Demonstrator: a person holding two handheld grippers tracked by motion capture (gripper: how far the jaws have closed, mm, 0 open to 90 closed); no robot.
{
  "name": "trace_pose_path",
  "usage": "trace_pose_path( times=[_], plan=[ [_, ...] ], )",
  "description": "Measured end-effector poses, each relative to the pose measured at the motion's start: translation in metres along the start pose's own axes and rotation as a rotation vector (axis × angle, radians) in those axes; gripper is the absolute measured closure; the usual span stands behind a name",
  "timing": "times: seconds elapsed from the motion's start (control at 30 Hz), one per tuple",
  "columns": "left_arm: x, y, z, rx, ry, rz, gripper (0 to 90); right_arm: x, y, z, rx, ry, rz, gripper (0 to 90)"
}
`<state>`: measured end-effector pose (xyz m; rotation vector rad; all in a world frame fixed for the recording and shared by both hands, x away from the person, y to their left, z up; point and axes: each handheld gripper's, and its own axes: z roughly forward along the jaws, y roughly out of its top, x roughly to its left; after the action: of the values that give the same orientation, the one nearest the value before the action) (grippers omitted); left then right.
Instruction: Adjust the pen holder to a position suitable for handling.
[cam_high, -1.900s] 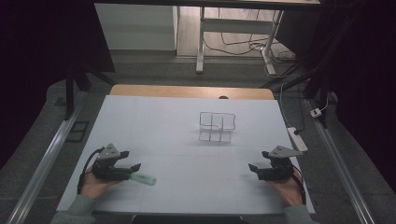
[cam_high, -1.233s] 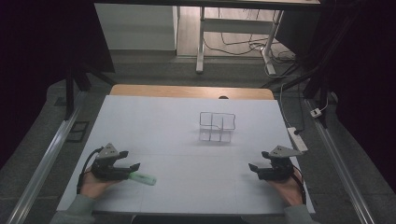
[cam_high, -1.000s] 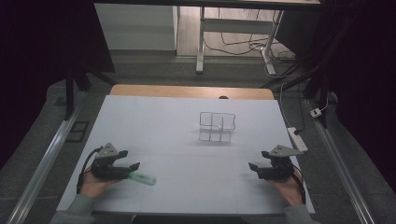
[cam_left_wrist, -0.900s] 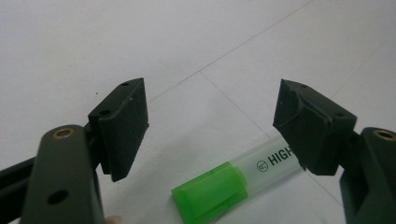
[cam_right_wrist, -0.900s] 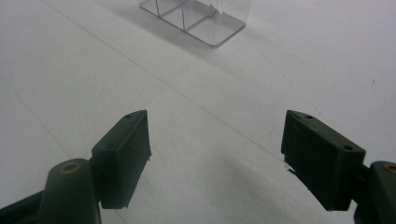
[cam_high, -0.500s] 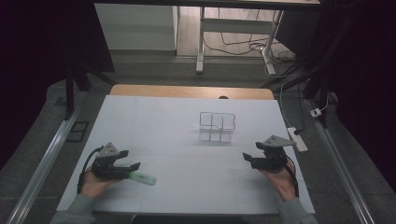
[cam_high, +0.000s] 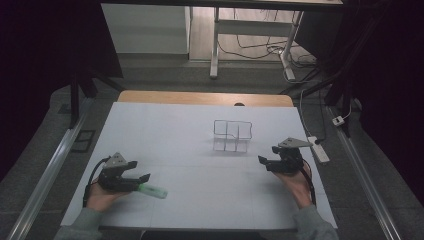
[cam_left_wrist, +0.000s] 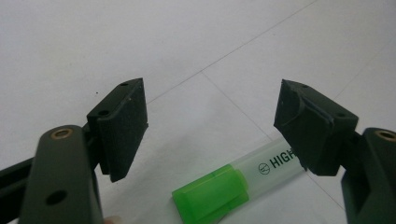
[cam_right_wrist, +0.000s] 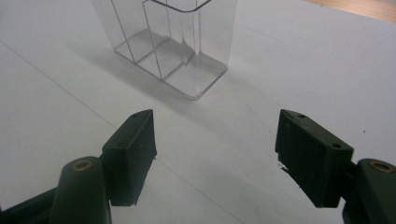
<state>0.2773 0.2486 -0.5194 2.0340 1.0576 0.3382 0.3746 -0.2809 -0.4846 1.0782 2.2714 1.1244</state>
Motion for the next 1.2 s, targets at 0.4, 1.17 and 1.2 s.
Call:
trace_pose_path(
  times=[0.4,1.17,1.2],
  plan=[
    [0.0,0.0,0.0,0.004,0.003,0.005,25.3,-0.008,0.007,0.016,0.014,-0.01,0.037,30.4],
    [0.001,-0.001,0.0,0.001,0.007,0.002,25.4,-0.014,0.026,0.049,0.042,-0.047,0.04,68.0],
    [0.001,-0.001,-0.001,0.001,0.007,0.002,25.4,-0.013,0.026,0.052,0.04,-0.042,0.038,70.6]
  ],
)
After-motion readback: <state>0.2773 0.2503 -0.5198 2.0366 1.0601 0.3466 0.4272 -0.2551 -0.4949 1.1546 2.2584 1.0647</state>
